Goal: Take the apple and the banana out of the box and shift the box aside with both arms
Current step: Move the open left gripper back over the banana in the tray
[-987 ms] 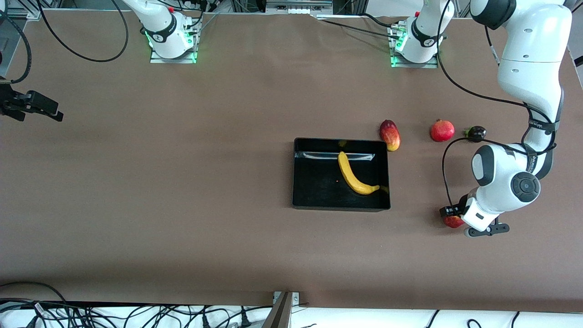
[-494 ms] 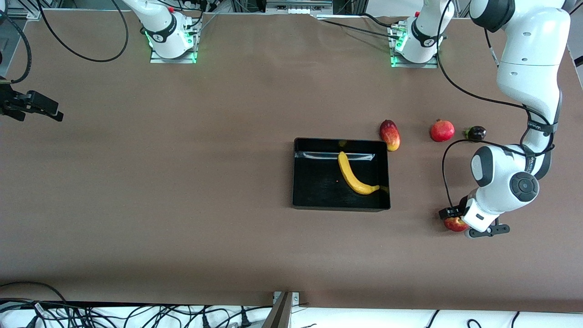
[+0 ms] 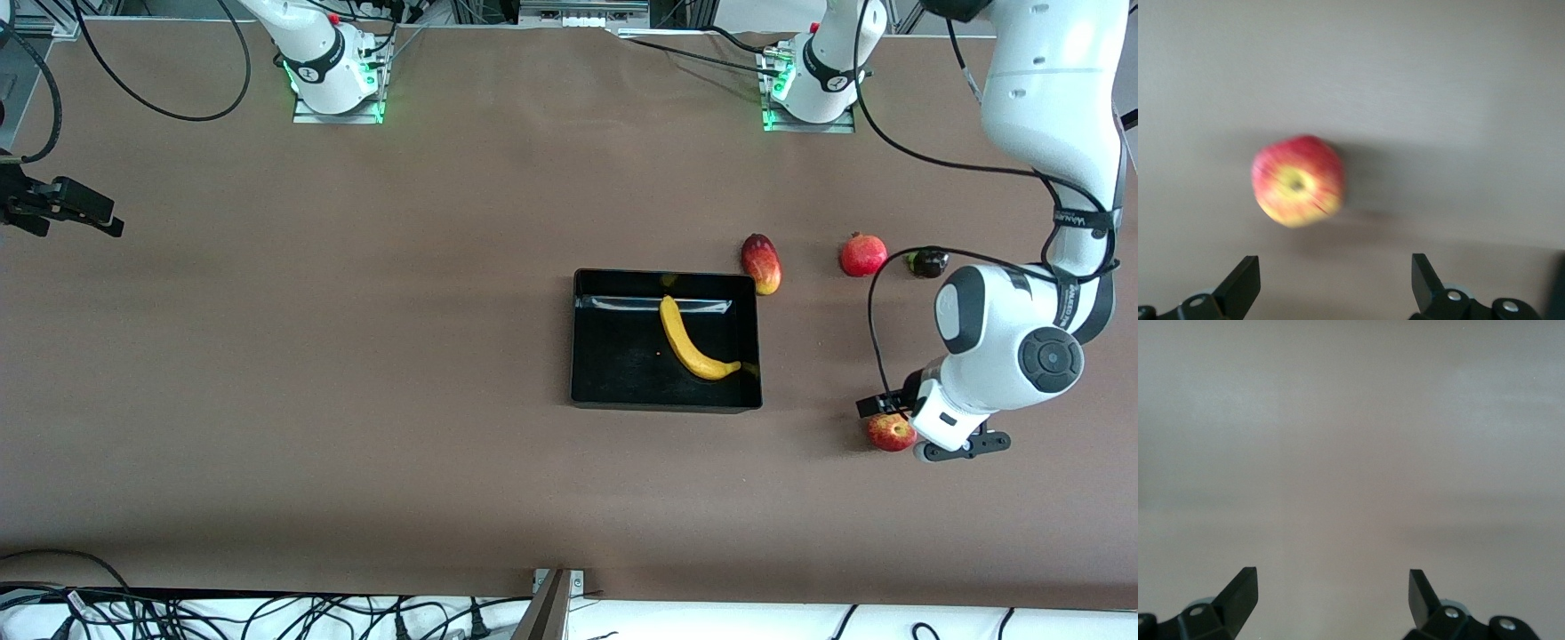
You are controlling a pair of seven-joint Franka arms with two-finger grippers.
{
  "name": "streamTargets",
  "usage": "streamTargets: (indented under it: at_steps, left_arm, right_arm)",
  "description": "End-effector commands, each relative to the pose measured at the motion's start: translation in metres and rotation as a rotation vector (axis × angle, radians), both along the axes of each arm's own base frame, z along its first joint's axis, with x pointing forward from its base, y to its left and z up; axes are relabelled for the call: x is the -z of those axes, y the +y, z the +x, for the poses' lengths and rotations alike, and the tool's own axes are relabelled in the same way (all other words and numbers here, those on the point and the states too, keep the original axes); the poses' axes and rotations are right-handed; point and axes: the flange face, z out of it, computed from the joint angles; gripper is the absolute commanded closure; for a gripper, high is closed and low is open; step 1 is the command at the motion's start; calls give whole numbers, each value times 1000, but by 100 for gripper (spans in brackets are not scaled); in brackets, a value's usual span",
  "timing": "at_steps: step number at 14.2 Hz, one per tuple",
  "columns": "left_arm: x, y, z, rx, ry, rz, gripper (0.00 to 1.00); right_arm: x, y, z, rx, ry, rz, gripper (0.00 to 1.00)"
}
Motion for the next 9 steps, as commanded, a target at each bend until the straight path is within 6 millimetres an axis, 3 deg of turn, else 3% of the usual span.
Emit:
streamTargets:
  at_steps: [1,4,6,9]
  left_arm:
    - [-10,-91,-17,-93,31,19,0]
    - [-3,-190,-41,-154,39,31,0]
    - [8,-216,-50,-203,49,42,0]
    - [28,-238,-60,-231,71,55,0]
  right_arm:
    - [-3,-3,-2,-1,2,17,0]
    - [-4,-2,-4,-4,4,16,0]
    - [-5,-2,-2,-3,1,16,0]
    - [-4,-2,-2,-3,2,17,0]
